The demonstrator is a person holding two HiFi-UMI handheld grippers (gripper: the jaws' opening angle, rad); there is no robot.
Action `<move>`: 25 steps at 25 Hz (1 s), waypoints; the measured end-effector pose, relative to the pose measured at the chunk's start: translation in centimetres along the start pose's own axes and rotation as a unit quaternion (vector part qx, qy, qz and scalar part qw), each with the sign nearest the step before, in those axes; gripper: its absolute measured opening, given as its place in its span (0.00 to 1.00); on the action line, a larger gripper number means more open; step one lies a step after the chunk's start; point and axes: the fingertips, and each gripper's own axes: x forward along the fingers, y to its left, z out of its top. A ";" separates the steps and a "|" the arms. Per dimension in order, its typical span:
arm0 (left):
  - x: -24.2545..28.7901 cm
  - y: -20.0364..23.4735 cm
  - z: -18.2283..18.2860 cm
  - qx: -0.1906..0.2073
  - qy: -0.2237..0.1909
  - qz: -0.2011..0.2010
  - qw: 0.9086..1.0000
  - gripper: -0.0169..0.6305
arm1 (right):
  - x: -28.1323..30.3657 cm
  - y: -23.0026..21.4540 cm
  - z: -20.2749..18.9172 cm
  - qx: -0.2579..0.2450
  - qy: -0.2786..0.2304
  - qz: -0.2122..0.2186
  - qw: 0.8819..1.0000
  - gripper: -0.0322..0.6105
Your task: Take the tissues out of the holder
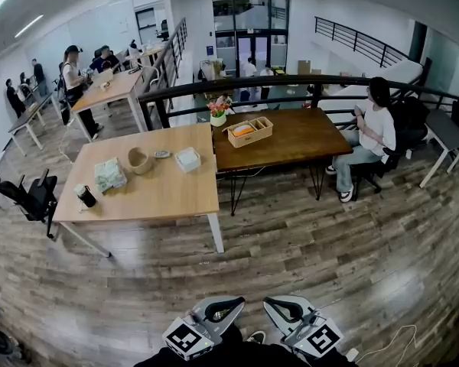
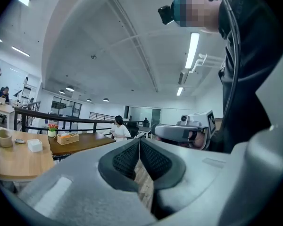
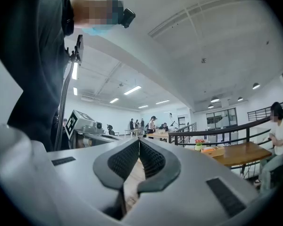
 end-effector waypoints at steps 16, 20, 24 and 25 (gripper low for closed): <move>3.3 7.4 0.4 -0.007 0.013 -0.018 1.000 0.04 | 5.9 -5.4 -1.2 0.005 0.031 -0.014 0.999 0.06; 4.5 10.3 1.5 -0.007 0.000 -0.026 1.000 0.04 | 8.6 -7.2 -1.1 0.002 0.026 -0.017 1.000 0.06; 5.2 13.3 1.2 -0.004 0.010 -0.035 0.999 0.04 | 11.1 -9.0 -1.6 0.004 0.038 -0.023 0.999 0.06; 5.5 13.9 1.3 -0.003 0.010 -0.037 0.999 0.04 | 11.7 -9.5 -1.6 0.003 0.037 -0.024 0.999 0.06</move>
